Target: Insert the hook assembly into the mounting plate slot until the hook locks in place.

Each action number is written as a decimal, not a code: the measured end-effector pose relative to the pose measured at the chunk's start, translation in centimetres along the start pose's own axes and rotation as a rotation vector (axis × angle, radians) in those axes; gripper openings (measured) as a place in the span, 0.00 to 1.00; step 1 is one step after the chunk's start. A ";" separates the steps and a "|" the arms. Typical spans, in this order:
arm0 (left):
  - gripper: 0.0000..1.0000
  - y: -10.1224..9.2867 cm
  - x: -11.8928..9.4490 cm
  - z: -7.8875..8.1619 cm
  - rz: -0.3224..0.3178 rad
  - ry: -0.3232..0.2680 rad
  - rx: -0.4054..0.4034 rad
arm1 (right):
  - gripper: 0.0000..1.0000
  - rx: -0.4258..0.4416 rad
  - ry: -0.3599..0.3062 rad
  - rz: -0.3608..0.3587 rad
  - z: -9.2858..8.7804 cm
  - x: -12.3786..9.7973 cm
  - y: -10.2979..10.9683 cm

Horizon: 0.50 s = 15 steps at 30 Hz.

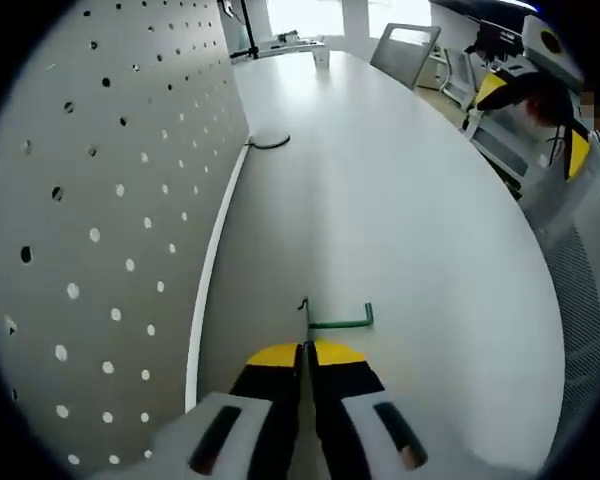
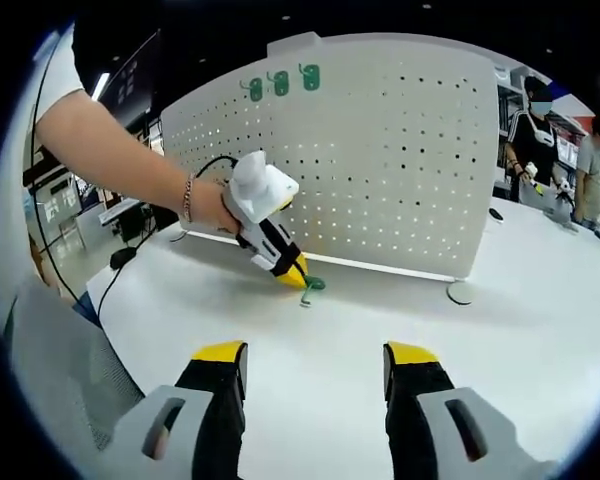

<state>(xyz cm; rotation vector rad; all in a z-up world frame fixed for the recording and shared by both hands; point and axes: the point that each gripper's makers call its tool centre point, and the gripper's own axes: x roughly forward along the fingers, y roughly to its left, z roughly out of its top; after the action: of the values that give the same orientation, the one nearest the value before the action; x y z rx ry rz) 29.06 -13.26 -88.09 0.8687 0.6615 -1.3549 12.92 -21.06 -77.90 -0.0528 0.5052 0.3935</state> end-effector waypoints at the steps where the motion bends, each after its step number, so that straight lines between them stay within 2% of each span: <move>1: 0.03 -0.1 0.0 -0.1 -0.004 0.003 -0.005 | 0.53 0.000 -0.001 -0.001 0.0 0.0 0.0; 3: 0.03 -0.1 0.0 0.0 -0.008 0.000 -0.034 | 0.53 0.000 0.001 -0.004 0.0 0.0 0.0; 13: 0.03 0.1 -0.1 0.0 0.006 0.000 0.001 | 0.53 0.001 0.000 -0.004 0.0 0.0 -0.1; 15: 0.03 -0.1 -0.3 0.5 -0.002 -0.027 -0.015 | 0.53 0.002 -0.002 -0.003 0.0 0.0 0.0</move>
<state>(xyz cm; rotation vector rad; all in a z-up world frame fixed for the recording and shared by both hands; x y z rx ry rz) 28.89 -13.52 -87.61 0.8362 0.6516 -1.3598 12.93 -21.11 -77.86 -0.0509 0.5038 0.3897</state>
